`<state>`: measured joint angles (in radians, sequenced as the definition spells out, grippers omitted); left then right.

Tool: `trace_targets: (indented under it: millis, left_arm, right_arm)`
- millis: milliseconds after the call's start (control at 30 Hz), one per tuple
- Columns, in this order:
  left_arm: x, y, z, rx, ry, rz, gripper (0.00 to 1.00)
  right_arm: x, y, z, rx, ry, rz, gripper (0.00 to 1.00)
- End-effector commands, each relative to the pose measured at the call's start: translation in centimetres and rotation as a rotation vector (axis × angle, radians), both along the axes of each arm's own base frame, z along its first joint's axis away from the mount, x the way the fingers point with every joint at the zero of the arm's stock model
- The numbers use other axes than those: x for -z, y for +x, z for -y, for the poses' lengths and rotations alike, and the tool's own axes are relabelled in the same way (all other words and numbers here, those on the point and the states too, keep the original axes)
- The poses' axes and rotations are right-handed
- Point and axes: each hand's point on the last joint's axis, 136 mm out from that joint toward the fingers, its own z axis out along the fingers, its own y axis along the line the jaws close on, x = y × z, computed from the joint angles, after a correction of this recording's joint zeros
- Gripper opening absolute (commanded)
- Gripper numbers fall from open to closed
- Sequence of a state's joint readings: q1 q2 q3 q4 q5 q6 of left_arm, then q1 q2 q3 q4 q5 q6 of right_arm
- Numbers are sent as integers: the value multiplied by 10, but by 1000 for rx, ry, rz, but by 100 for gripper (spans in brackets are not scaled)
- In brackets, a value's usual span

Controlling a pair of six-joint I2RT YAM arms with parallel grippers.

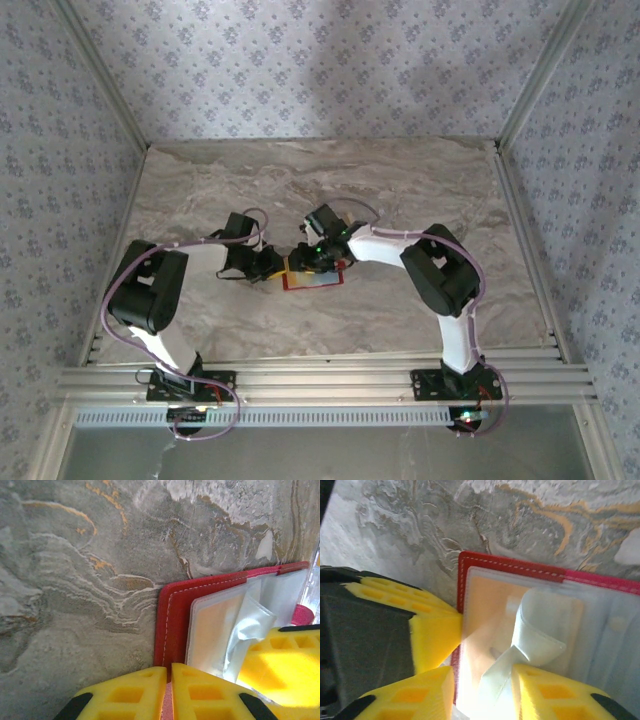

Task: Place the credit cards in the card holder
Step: Flip over the card slot in the card holder, then rotate the card holder at the center of the table.

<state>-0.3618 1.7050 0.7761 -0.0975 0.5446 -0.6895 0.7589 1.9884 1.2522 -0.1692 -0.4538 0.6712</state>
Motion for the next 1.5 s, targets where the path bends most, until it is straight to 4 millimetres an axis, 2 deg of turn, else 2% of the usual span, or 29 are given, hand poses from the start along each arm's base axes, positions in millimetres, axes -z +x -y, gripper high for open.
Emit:
trace_targets:
  millis: [0,100,267,367,433,500,633,700,767,1033,1133,1233,1333,1467]
  left_arm:
    - [34,-22,-16,-16,93,-100,14]
    - [34,-22,-15,-17,83,-102,14]
    - [30,-22,-15,-22,72,-94,14]
    - [25,-21,-17,-31,65,-83,14]
    - [21,-20,-19,-37,60,-72,14]
    - [18,-20,-20,-44,55,-65,15]
    - [7,-19,-22,-56,48,-30,19]
    - [4,-19,-25,-63,58,-16,20]
    - [2,-19,-27,-65,66,-7,22]
    - [5,-18,-24,-56,58,-20,23]
    - [6,-19,-25,-56,62,-21,23]
    - [7,-18,-26,-56,68,-21,23]
    - [8,-19,-26,-56,71,-25,23]
    - [9,-18,-25,-50,69,-28,23]
  right_arm:
    - [-23,-12,-12,-26,84,-4,44]
    - [-34,-17,-17,-47,112,9,50]
    - [-52,-17,-19,-63,149,36,52]
    - [-59,-17,-15,-69,140,59,52]
    - [-57,-13,-3,-47,62,90,51]
    - [-54,-9,4,-24,31,93,46]
    - [-42,-4,13,-34,-46,115,23]
    - [-35,-5,11,-41,-62,107,14]
    - [-26,-4,8,-47,-80,100,10]
    - [8,-4,-5,-81,-156,67,12]
    - [15,-3,-4,-82,-170,54,17]
    - [12,-4,-2,-82,-164,63,21]
    - [-4,-2,5,-66,-118,90,23]
    - [-8,9,36,-11,-163,115,24]
